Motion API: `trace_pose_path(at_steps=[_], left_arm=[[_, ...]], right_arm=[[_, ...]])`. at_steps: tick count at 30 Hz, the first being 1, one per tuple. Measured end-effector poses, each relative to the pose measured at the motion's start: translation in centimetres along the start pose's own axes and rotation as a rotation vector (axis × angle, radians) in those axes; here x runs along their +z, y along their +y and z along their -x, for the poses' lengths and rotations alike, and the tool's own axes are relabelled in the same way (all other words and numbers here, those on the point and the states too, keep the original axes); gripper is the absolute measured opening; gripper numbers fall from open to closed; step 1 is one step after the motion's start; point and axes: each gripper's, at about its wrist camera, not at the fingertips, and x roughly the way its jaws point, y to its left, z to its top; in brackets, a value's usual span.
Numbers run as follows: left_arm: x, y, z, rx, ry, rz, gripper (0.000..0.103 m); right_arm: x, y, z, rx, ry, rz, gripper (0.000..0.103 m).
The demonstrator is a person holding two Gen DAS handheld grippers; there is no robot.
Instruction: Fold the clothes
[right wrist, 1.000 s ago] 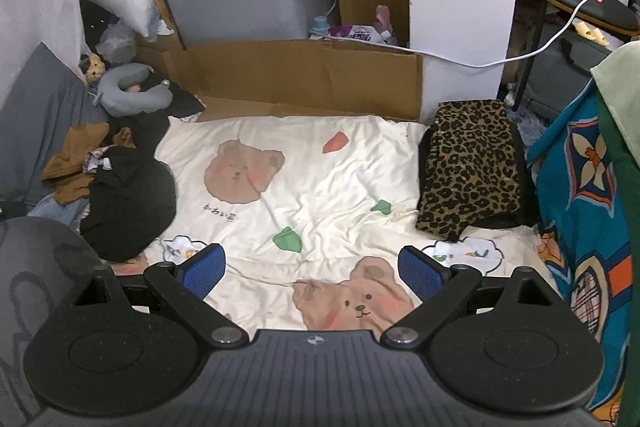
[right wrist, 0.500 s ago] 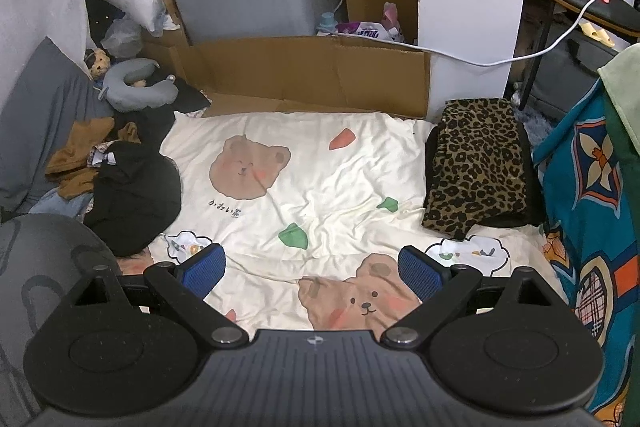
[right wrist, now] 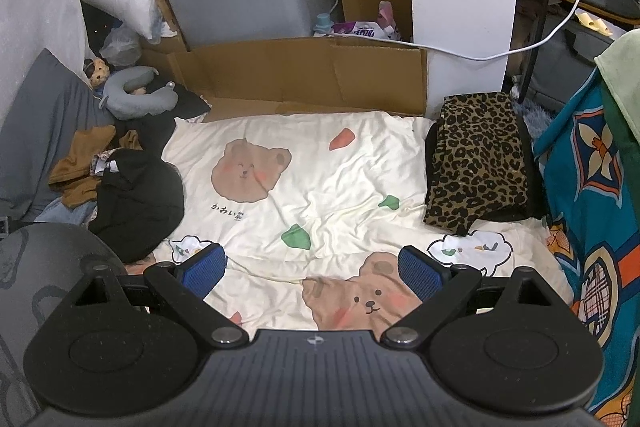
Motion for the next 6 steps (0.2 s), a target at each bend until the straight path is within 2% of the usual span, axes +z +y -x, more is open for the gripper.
trace_pose_path(at_steps=[6], left_arm=[[0.14, -0.03, -0.14, 0.004, 0.004, 0.003, 0.103]], right_arm=[[-0.11, -0.03, 0.09, -0.001, -0.003, -0.002, 0.097]])
